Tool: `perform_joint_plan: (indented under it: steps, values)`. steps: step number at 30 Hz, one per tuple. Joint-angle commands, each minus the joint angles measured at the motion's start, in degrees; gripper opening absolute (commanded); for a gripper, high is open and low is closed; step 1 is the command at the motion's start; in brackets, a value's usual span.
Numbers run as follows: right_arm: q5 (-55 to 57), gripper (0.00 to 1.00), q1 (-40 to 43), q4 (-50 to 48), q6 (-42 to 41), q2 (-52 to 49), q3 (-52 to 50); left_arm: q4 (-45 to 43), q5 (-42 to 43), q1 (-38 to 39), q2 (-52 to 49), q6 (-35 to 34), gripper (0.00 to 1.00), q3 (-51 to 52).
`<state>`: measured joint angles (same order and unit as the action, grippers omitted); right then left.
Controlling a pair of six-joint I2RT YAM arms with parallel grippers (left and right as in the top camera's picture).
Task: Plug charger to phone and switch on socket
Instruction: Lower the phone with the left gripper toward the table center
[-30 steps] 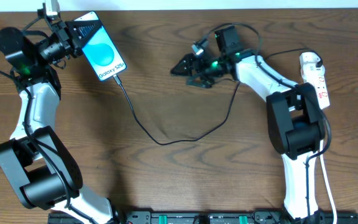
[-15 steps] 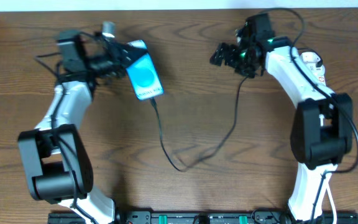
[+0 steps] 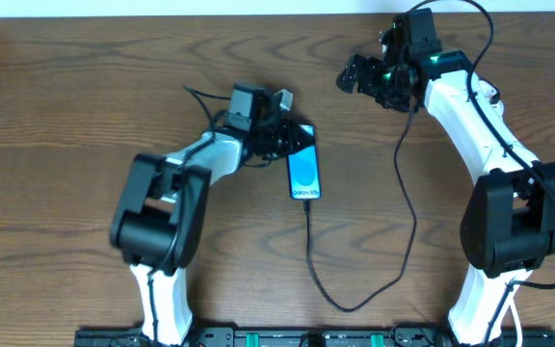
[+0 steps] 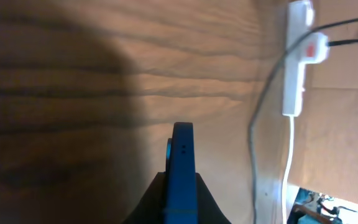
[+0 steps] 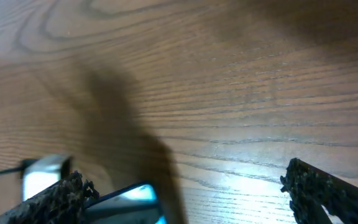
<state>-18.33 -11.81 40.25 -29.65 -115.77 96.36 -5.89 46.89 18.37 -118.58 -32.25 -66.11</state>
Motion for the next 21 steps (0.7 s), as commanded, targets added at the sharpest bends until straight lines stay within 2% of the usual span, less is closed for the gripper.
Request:
perform_joint_plan:
  steps: [1,7,10,11,15,17,18,21]
  values:
    - [0.4,0.99,0.4,0.1,0.4,1.4,0.3,-2.5,0.0,0.0,-2.6,-7.6,0.08,-0.7]
    - [0.4,0.99,0.4,-0.1,0.3,1.4,0.3,-2.8,0.0,0.0,-3.2,-8.6,0.08,-0.6]
    - [0.4,0.99,0.3,-0.1,0.3,1.4,0.3,-2.8,0.0,0.0,-3.2,-8.6,0.17,-0.6]
    - [0.4,0.99,0.3,-0.1,0.3,1.4,0.3,-2.8,0.0,0.0,-3.2,-8.6,0.27,-0.7]
    - [0.4,0.99,0.3,-0.1,0.3,1.4,0.3,-2.8,0.0,0.0,-3.2,-8.6,0.37,-0.7]
    - [0.0,0.99,0.3,-0.2,0.3,1.4,0.3,-2.8,0.0,0.0,-3.2,-8.6,0.47,-0.6]
    - [0.0,0.99,0.3,-0.2,0.3,1.4,0.3,-2.8,0.0,0.0,-3.2,-8.6,0.58,-0.7]
    - [0.0,0.99,0.3,-0.2,-0.1,1.3,0.3,-2.0,0.0,0.0,-3.2,-8.6,0.70,-0.7]
